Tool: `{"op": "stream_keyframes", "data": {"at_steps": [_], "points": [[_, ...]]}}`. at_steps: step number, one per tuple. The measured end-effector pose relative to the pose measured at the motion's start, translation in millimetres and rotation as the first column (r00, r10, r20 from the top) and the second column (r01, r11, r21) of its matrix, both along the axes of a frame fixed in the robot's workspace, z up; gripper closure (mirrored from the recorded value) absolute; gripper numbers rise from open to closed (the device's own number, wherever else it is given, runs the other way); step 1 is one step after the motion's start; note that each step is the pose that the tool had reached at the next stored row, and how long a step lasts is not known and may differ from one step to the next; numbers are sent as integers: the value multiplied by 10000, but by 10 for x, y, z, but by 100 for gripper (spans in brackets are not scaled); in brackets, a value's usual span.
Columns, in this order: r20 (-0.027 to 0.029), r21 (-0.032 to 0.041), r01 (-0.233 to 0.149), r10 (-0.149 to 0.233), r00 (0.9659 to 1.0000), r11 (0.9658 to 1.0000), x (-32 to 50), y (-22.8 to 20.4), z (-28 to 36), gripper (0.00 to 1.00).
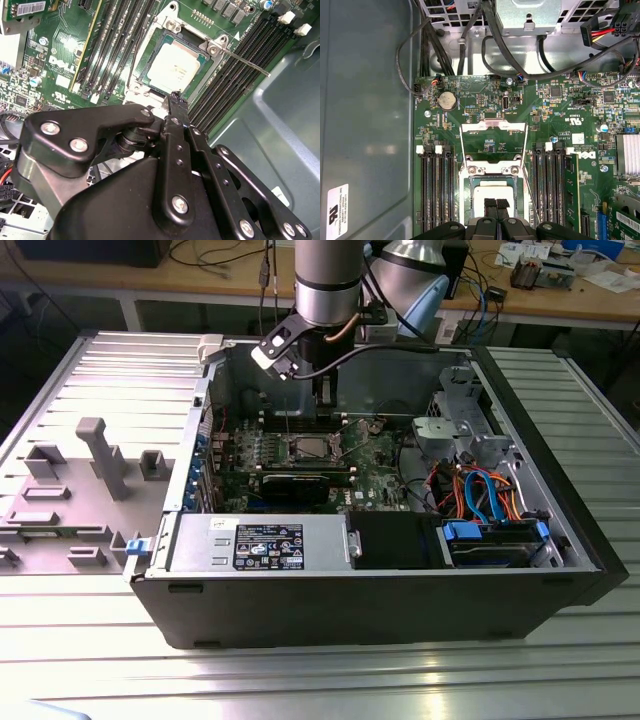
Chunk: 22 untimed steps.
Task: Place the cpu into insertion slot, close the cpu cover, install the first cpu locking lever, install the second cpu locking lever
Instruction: 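Close the cpu cover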
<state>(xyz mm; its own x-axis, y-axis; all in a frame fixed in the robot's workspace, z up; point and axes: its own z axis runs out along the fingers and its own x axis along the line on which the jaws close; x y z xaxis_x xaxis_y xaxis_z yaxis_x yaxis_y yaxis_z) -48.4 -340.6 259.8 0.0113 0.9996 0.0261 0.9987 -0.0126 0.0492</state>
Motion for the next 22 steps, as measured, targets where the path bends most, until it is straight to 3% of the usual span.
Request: {"op": "stream_keyframes", "data": {"at_steps": [8,12,22], "points": [[0,1,0,0,10000,10000,1,1,4,89],[1,2,0,0,10000,10000,1,0,50,89],[0,-1,-1,1,10000,10000,10,0,55,89]]}}
